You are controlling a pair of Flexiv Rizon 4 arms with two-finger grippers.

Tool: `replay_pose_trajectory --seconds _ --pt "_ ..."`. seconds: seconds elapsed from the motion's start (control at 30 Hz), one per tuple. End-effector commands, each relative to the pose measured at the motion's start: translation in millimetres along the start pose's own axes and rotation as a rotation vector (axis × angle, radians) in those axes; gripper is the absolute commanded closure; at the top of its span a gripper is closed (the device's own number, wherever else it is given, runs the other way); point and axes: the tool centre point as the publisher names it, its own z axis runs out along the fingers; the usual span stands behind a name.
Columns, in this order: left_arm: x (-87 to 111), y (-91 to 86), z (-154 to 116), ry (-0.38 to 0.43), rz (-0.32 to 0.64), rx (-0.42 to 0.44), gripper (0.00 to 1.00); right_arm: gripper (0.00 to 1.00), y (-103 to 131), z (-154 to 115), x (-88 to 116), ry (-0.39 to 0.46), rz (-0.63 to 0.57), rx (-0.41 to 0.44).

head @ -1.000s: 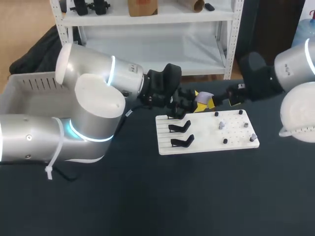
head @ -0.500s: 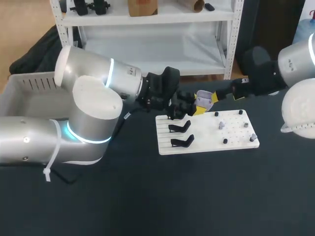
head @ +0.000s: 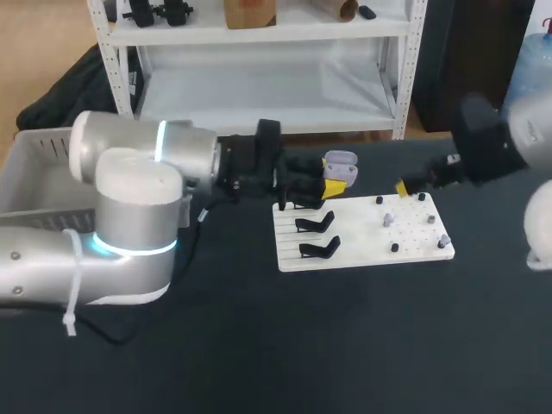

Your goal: Pick up each earbud case from the left stands, insert the matching earbuds, close the lid, and place the case in the box.

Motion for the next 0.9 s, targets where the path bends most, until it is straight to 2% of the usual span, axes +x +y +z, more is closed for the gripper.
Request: replay_pose_trajectory --seconds 0.03,0.17,0.47,0.5,0.57,0.9 --pt "-3.1 -12.4 -14.3 -0.072 -0.007 -0.043 1.0 0.0 0.4 -14.0 16.2 0.039 0.013 0.182" --pt "-9.7 -15.2 -16.8 -0.071 -0.025 -0.056 1.0 0.0 -3.9 -11.9 35.8 0.131 -0.014 0.283" --pt "-29.6 -13.5 -29.4 -0.033 -0.025 -0.099 1.0 0.0 -19.5 -19.3 75.3 0.247 0.019 0.394" --pt "-31.5 -13.2 -30.5 -0.033 -0.023 -0.102 1.0 0.0 -22.3 -19.0 79.0 0.27 0.009 0.44" --pt "-33.4 -12.5 -31.7 -0.032 -0.022 -0.105 1.0 0.0 -30.4 -20.2 81.1 0.282 -0.018 0.61" --pt "-33.9 -12.3 -32.3 -0.027 -0.026 -0.113 1.0 0.0 -30.4 -20.2 81.1 0.282 -0.018 0.61"
